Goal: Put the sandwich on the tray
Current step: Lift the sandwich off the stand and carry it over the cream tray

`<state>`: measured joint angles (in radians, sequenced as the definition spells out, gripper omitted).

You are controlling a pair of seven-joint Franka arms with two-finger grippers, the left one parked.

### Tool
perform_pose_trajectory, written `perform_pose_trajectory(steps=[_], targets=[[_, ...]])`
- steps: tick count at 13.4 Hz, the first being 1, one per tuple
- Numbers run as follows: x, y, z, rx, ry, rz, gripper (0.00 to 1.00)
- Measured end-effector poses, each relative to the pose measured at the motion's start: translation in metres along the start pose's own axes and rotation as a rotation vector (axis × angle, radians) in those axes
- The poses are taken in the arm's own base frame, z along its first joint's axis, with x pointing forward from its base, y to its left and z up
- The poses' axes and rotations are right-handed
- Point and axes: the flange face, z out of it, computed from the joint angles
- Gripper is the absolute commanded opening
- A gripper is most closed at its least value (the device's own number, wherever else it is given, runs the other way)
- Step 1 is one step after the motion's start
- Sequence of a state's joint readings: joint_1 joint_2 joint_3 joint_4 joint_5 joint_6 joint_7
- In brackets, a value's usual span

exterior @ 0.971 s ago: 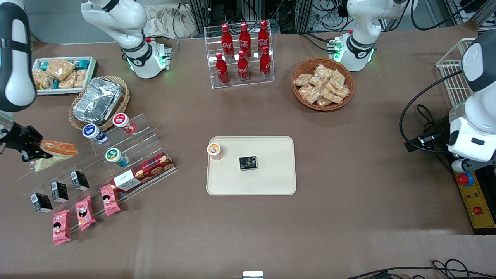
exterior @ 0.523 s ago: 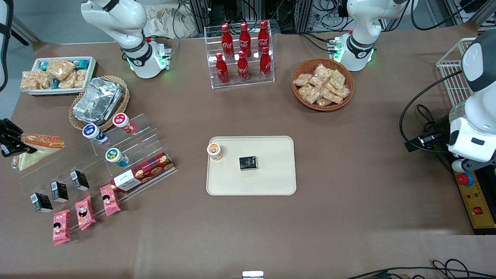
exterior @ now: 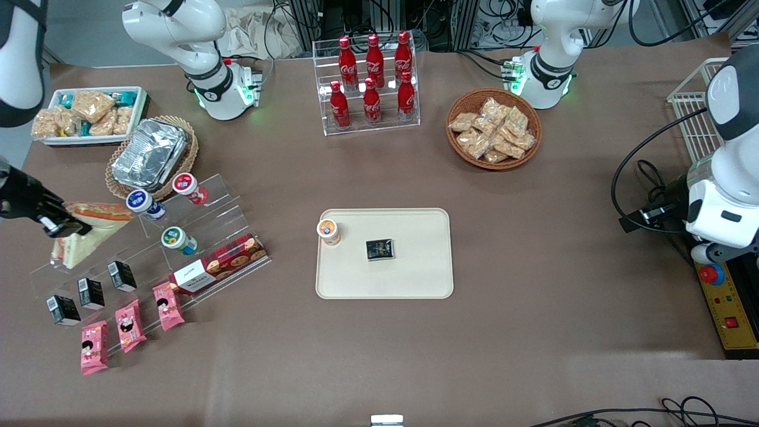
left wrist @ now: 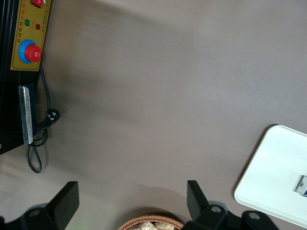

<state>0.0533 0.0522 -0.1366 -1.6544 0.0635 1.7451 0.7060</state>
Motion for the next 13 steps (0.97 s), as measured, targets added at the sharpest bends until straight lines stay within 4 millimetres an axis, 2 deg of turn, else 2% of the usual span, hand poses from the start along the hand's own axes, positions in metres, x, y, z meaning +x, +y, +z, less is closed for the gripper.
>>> perform_pose_trajectory(steps=[3, 5, 8, 11, 13], targets=[[-0.039, -0.039, 0.002, -0.010, -0.016, -0.107, 0.00], [-0.077, -0.073, 0.008, -0.017, -0.025, -0.198, 0.00], [-0.133, -0.123, 0.028, -0.039, -0.042, -0.324, 0.00], [-0.174, -0.167, 0.044, -0.028, -0.006, -0.424, 0.00], [-0.196, -0.188, 0.053, -0.057, 0.073, -0.501, 0.00]])
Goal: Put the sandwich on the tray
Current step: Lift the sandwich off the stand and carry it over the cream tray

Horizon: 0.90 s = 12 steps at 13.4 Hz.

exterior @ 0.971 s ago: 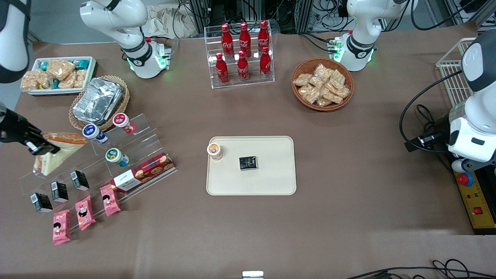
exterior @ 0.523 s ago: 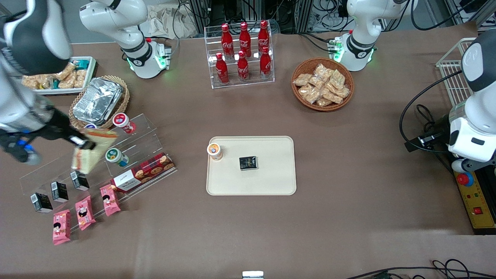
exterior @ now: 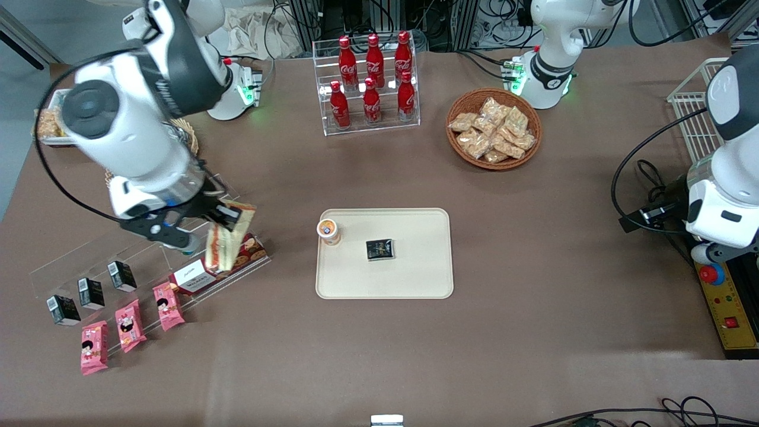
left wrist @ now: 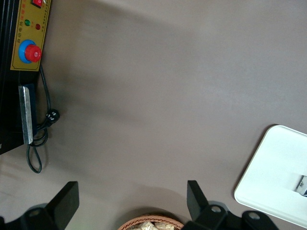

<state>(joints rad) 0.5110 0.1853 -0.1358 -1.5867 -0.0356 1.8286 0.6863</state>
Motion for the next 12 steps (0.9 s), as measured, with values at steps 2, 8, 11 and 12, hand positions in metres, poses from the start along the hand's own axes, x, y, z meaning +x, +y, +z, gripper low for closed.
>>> perform_pose_trajectory(steps=[2, 8, 11, 12], targets=[[-0.011, -0.022, 0.010, -0.037, 0.029, -0.083, 0.00], [-0.039, -0.090, 0.048, 0.000, 0.092, -0.410, 0.00], [-0.048, -0.118, 0.079, 0.016, 0.114, -0.593, 0.00], [-0.052, -0.127, 0.087, 0.024, 0.127, -0.665, 0.00]])
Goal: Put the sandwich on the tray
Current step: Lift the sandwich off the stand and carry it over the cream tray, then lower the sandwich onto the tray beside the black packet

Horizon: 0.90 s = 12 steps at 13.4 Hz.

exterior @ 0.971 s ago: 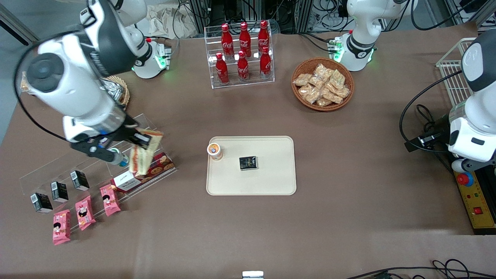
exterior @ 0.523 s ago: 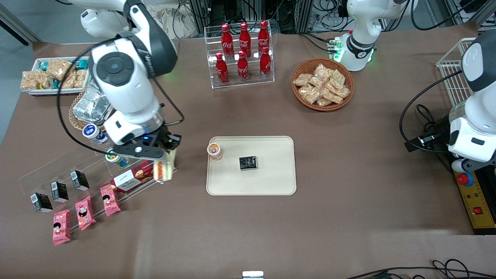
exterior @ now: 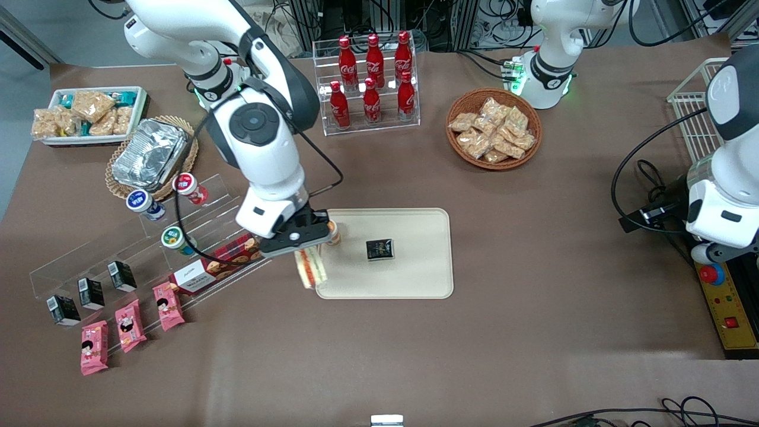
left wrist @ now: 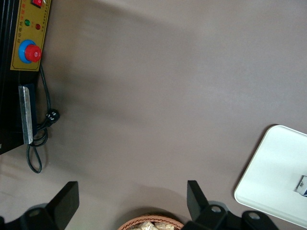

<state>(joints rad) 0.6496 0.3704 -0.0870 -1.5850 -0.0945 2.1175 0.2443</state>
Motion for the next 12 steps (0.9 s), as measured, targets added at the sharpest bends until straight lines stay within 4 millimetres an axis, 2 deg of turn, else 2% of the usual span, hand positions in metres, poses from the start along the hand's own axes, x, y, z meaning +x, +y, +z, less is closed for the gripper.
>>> perform_pose_trajectory(steps=[3, 6, 8, 12], targets=[[0.002, -0.030, 0.025, 0.019, 0.041, -0.237, 0.00], [-0.006, -0.083, 0.052, 0.033, 0.070, -0.420, 0.00], [-0.011, -0.109, 0.076, 0.039, 0.090, -0.523, 0.00], [-0.010, -0.130, 0.123, 0.031, 0.103, -0.737, 0.00]])
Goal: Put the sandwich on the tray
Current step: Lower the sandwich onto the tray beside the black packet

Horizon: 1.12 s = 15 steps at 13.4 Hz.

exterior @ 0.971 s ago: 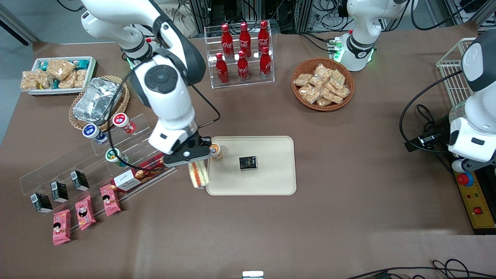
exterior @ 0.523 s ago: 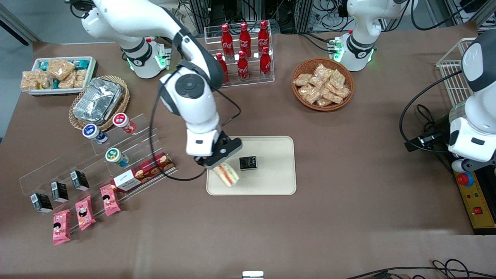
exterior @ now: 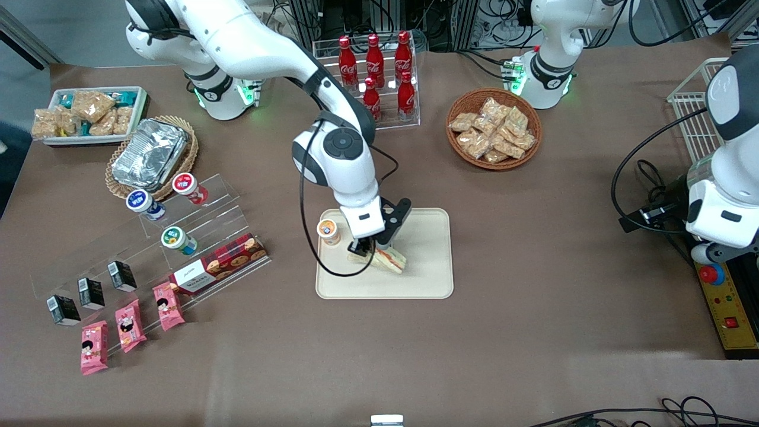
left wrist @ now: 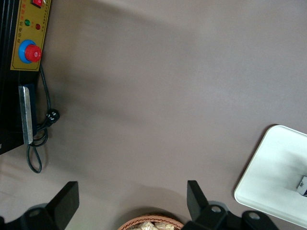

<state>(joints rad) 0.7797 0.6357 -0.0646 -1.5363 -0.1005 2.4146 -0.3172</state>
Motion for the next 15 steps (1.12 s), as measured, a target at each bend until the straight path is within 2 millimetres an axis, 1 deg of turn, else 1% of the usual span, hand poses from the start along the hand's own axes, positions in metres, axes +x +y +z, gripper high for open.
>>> perform_pose_trajectory(steps=[3, 5, 7, 9, 13, 14, 15], targets=[[0.001, -0.005, 0.031, -0.029, 0.021, -0.155, 0.00], [-0.001, -0.004, 0.040, -0.073, 0.004, -0.223, 0.00], [-0.002, 0.001, 0.044, -0.099, 0.005, -0.244, 0.00], [-0.006, 0.007, 0.051, -0.108, 0.005, -0.245, 0.00], [-0.017, 0.016, 0.078, -0.123, 0.001, -0.242, 0.00], [-0.018, 0.015, 0.083, -0.123, 0.002, -0.242, 0.11], [-0.019, 0.014, 0.085, -0.122, 0.001, -0.240, 0.37]])
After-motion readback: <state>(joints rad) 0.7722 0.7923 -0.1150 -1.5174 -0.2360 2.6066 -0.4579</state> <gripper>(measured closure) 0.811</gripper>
